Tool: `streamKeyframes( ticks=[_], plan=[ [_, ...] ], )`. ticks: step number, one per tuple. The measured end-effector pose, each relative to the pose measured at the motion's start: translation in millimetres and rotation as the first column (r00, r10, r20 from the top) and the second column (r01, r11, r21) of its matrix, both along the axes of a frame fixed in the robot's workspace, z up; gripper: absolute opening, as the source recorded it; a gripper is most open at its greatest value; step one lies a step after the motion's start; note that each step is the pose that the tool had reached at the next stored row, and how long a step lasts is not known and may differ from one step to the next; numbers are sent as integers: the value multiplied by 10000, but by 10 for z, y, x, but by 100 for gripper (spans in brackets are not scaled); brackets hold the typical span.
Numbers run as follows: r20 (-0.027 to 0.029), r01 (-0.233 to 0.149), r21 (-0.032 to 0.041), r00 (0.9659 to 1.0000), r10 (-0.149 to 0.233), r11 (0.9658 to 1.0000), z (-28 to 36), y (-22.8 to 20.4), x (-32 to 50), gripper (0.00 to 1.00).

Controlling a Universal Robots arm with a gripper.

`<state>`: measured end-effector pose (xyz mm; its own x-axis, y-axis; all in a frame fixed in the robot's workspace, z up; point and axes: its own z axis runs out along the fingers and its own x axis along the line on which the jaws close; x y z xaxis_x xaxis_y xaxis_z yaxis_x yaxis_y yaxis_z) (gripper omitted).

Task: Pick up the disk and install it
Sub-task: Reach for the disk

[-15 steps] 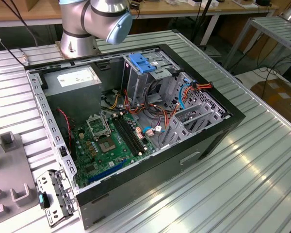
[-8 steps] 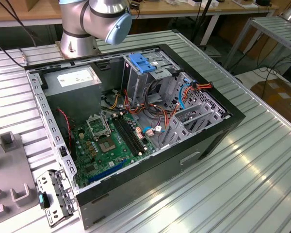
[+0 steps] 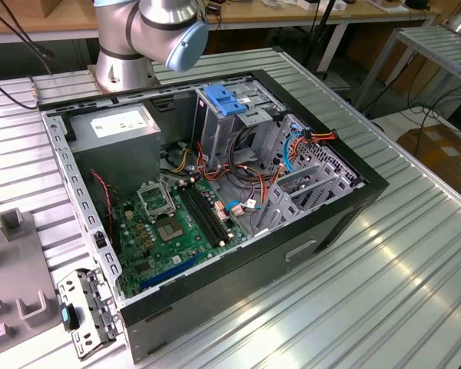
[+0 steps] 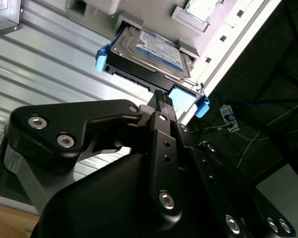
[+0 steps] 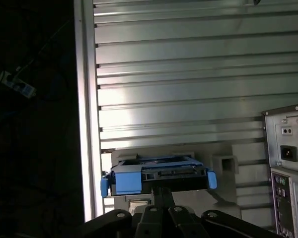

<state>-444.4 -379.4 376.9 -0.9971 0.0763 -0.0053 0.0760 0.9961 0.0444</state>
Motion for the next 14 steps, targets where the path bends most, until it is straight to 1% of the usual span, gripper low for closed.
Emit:
streamKeyframes(
  ticks=[5,8,14],
  plan=[
    [-7,-1,0,10000,1,10000,-1,1,-123,11],
    [-8,0,0,10000,0,10000,-2,1,-181,11],
    [-9,0,0,10000,0,10000,-2,2,-191,11]
  ],
)
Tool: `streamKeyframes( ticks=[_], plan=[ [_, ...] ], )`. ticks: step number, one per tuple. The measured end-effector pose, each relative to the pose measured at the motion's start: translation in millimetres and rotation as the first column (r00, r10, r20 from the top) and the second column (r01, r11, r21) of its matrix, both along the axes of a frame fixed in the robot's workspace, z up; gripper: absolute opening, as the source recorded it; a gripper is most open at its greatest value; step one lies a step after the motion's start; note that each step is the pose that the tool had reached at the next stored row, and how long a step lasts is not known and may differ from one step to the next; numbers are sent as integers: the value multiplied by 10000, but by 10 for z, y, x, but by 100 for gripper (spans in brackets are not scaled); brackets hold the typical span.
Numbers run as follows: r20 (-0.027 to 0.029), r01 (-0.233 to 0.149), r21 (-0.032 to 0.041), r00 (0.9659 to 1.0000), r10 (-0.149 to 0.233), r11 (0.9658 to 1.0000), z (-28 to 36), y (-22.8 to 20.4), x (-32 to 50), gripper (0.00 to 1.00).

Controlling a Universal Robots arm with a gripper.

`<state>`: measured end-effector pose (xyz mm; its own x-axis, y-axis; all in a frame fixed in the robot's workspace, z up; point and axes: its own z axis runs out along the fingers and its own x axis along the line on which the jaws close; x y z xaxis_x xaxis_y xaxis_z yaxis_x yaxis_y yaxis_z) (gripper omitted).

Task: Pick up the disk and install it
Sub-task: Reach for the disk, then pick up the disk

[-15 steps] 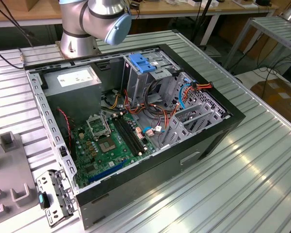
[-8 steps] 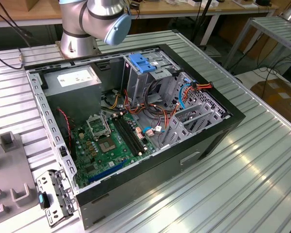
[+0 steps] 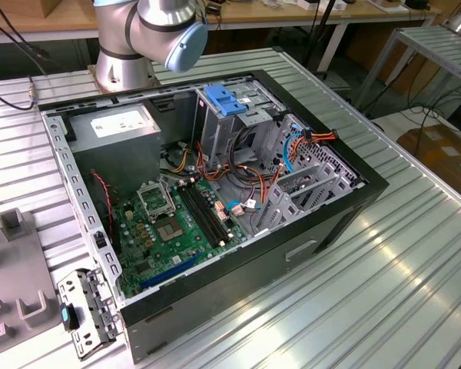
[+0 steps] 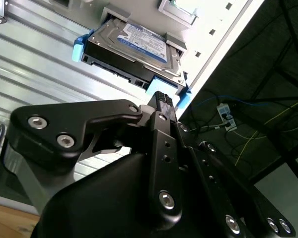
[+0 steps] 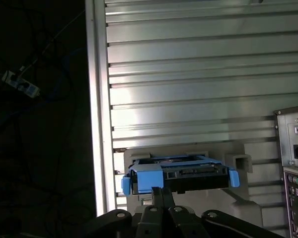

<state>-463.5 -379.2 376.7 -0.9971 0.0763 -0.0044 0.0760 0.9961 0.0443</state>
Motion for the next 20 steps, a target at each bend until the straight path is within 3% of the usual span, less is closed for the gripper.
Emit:
streamKeyframes(
  ticks=[9,14,17,19,20],
  plan=[
    [0,-15,1,10000,15,10000,0,0,-4,11],
    [1,-416,0,9991,416,9991,-1,0,-4,11],
    [1,-846,1,9964,846,9964,0,0,-4,11],
    [0,-1358,0,9907,1358,9907,0,0,-4,11],
    [0,-1707,0,9853,1707,9853,0,0,-4,11]
  ],
)
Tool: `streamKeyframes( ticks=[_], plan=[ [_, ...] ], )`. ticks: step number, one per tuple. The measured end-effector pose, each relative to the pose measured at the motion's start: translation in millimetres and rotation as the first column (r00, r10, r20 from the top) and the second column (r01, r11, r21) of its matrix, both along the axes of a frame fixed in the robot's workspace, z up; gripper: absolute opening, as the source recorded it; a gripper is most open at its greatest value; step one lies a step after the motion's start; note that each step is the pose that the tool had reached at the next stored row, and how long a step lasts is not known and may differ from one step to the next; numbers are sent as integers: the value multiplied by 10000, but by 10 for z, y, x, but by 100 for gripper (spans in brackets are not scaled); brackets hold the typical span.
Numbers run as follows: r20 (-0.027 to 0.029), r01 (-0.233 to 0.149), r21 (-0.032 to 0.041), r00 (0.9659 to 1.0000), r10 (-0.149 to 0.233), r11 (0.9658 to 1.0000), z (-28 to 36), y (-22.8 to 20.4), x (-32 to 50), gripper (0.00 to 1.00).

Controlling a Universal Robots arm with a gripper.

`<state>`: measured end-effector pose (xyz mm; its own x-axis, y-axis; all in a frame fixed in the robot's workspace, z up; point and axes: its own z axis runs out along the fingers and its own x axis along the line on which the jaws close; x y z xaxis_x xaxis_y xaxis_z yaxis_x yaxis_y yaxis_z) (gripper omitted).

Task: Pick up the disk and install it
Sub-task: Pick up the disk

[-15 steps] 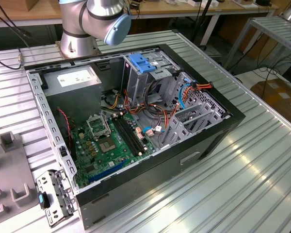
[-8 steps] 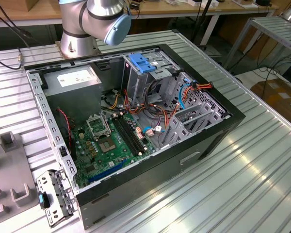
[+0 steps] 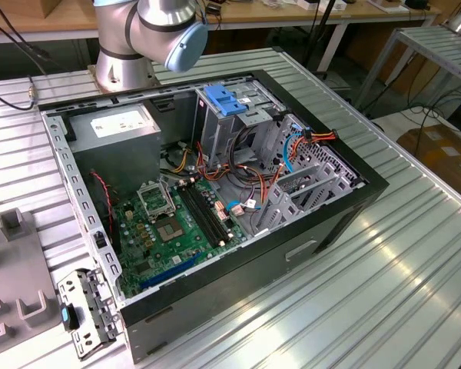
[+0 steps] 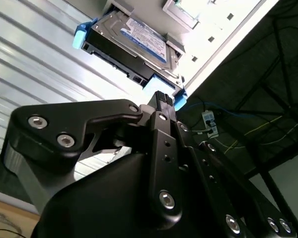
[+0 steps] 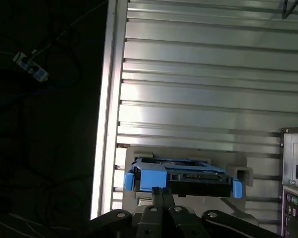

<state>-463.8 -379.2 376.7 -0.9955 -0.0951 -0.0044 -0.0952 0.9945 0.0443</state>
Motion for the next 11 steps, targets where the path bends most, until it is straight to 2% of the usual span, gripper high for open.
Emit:
streamKeyframes(
  ticks=[2,4,5,6,8,10,11],
  plan=[
    [0,-345,0,9994,345,9994,0,0,0,11],
    [0,-770,0,9970,770,9970,0,0,0,11],
    [-1,-1058,0,9944,1058,9944,0,0,0,11],
    [0,-1381,0,9904,1381,9904,0,0,0,11],
    [0,-2142,0,9768,2142,9768,0,0,0,11],
    [0,-2538,0,9673,2538,9673,0,0,0,11],
    [0,-2862,0,9582,2862,9582,0,0,0,11]
  ],
)
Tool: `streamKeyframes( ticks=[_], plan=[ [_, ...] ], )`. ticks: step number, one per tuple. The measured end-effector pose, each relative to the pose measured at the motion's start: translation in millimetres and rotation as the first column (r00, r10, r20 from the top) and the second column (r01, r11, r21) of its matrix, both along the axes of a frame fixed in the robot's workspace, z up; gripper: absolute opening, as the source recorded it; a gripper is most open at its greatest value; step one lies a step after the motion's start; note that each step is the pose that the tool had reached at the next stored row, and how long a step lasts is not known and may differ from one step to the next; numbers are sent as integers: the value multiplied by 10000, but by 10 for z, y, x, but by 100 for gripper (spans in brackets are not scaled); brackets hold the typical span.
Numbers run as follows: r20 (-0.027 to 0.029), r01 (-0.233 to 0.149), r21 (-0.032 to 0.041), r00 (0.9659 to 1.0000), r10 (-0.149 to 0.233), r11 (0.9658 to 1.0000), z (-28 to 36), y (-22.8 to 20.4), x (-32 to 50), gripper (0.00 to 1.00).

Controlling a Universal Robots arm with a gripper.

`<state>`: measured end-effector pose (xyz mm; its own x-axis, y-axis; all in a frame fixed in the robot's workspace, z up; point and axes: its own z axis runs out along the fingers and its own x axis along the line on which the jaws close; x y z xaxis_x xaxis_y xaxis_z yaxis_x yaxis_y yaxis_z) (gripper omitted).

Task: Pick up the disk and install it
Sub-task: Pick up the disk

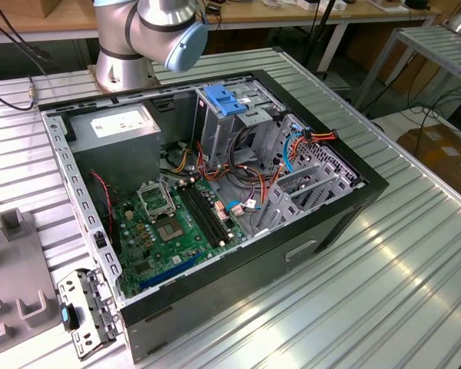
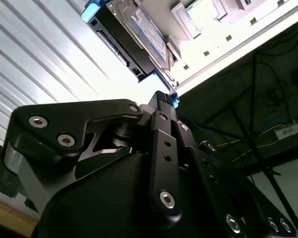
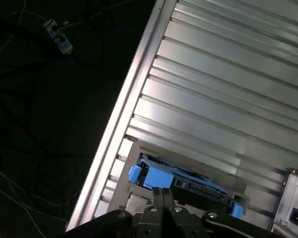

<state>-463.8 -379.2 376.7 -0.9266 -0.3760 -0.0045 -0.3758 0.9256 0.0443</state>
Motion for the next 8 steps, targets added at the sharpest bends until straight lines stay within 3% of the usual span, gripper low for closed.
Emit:
streamKeyframes(
  ticks=[2,4,5,8],
  plan=[
    [1,-669,0,9978,669,9978,0,0,0,11],
    [0,-997,0,9950,997,9950,0,0,0,11],
    [-1,-1381,0,9904,1381,9904,0,0,0,11],
    [-2,-1959,-2,9806,1959,9806,0,0,0,11]
  ],
)
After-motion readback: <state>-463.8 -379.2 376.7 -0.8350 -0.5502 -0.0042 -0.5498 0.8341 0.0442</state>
